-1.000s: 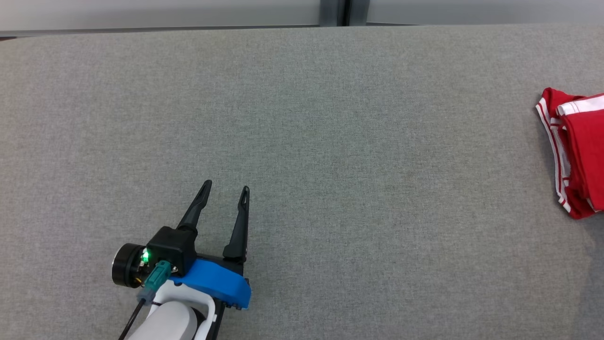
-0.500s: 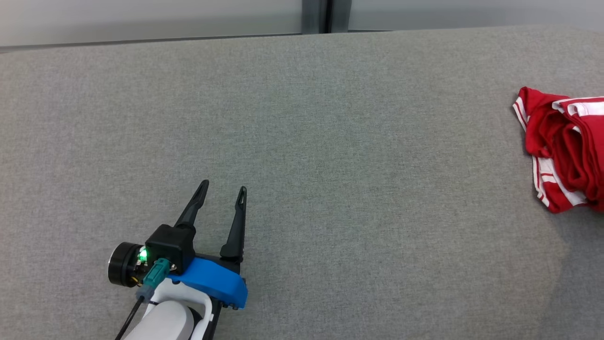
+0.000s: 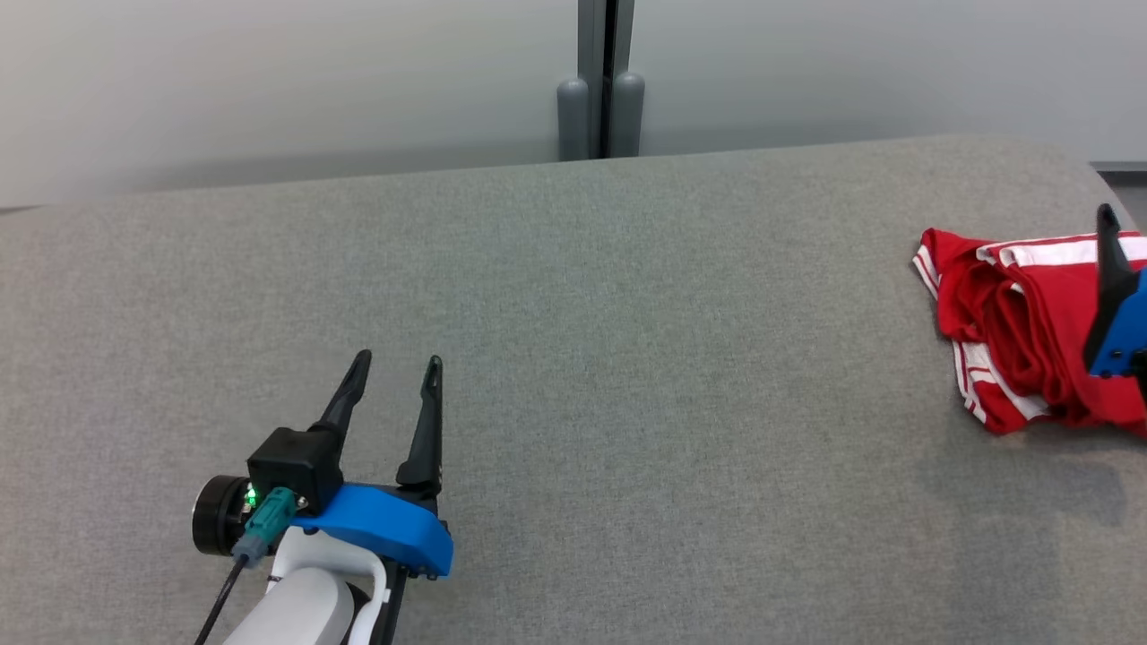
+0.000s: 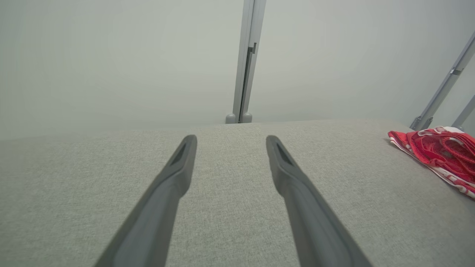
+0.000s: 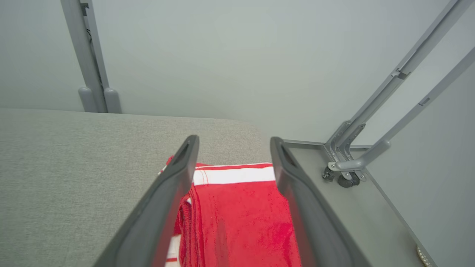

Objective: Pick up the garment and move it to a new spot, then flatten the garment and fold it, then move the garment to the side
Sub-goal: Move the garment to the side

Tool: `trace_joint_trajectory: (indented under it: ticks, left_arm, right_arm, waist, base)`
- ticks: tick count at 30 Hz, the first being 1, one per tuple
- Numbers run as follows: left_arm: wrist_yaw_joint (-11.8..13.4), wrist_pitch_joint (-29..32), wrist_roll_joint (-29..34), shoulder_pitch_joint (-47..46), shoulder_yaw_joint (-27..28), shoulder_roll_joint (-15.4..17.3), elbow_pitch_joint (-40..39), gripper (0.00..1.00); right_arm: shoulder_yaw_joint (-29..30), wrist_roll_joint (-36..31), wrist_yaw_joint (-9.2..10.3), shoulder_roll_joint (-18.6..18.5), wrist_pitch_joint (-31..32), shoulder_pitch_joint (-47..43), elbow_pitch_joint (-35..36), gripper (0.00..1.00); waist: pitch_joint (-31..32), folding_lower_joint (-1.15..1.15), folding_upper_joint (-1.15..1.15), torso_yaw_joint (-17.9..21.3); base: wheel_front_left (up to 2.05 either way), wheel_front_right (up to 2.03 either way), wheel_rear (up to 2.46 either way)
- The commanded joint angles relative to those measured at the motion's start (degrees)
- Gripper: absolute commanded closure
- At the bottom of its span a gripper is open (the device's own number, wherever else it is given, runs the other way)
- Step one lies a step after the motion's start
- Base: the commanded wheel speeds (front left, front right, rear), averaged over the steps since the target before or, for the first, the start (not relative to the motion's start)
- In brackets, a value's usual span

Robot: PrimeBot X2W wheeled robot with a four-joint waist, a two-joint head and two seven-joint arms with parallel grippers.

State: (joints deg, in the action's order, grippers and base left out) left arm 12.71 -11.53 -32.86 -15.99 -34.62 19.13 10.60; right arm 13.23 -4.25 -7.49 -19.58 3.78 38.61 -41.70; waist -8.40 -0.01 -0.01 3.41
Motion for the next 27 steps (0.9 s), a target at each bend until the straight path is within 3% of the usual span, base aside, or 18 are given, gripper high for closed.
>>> trace_joint_trajectory:
  ticks: [1, 8, 15, 27]
  left_arm:
    - [0.0, -0.5, -0.9, 0.1, 0.7, -0.4, 0.8, 0.0]
    - [0.1, -2.1, -3.7, 2.1, 3.2, -2.2, 5.0, 0.0]
    - [-0.6, -3.2, -5.3, 4.6, 5.4, -3.6, 8.3, 0.0]
    - [-2.0, -3.7, -3.6, 7.5, 6.9, -4.3, 10.8, 0.0]
  right_arm:
    - [-0.7, 1.0, -0.01, 0.9, -0.8, -0.8, 0.8, 0.0]
    - [-1.8, 4.0, -0.01, 6.0, -3.8, -5.3, 5.8, 0.0]
    - [-3.5, 6.1, -0.01, 11.5, -6.5, -15.8, 14.8, 0.0]
    - [-8.8, 6.9, -0.01, 16.5, -7.6, -28.7, 25.3, 0.0]
  waist:
    - [2.0, 0.01, 0.01, 0.9]
    - [6.9, 0.01, 0.01, -0.1]
    - [9.8, 0.01, 0.01, -1.7]
    - [10.3, 0.01, 0.01, -3.1]
  base:
    - [0.0, 0.0, 0.0]
    - [0.0, 0.0, 0.0]
    - [0.0, 0.0, 0.0]
    - [0.0, 0.0, 0.0]
